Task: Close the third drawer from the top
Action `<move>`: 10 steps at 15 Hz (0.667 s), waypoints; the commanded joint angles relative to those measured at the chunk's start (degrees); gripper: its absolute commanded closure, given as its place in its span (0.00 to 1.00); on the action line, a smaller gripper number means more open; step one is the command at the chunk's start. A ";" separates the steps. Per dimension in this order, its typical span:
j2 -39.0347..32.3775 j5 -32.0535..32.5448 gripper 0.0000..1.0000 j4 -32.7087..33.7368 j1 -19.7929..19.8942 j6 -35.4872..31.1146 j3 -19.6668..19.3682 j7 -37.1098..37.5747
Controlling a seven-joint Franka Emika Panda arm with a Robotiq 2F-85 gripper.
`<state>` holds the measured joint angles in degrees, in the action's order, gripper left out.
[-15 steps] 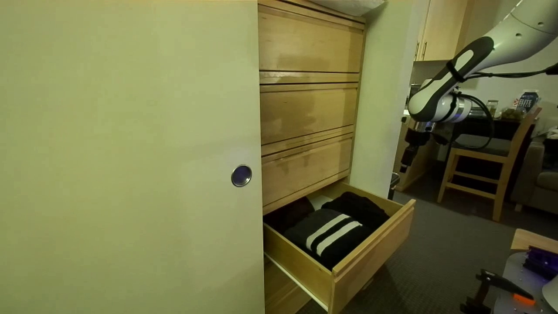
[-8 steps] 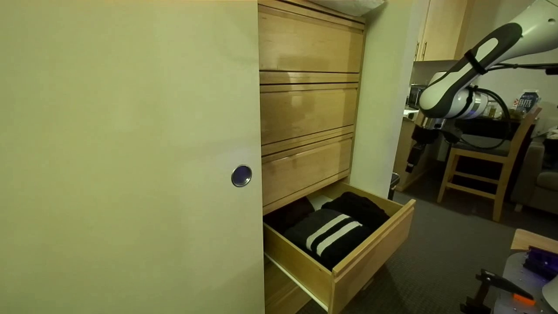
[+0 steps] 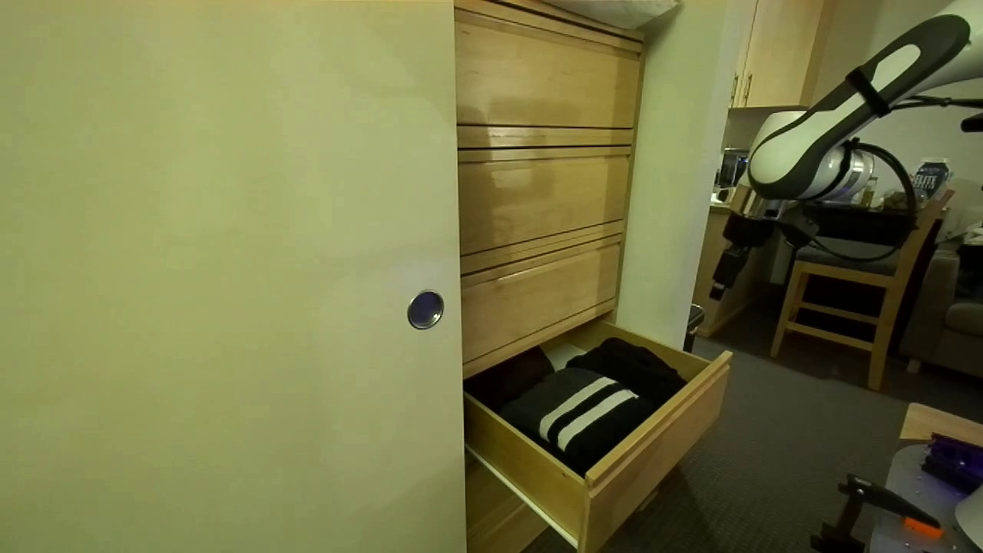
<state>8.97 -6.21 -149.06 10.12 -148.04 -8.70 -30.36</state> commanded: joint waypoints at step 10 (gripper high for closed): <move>10.79 5.57 0.00 4.92 -6.15 20.27 0.84 7.20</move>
<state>17.89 -1.85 -145.64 5.00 -131.97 -7.94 -23.30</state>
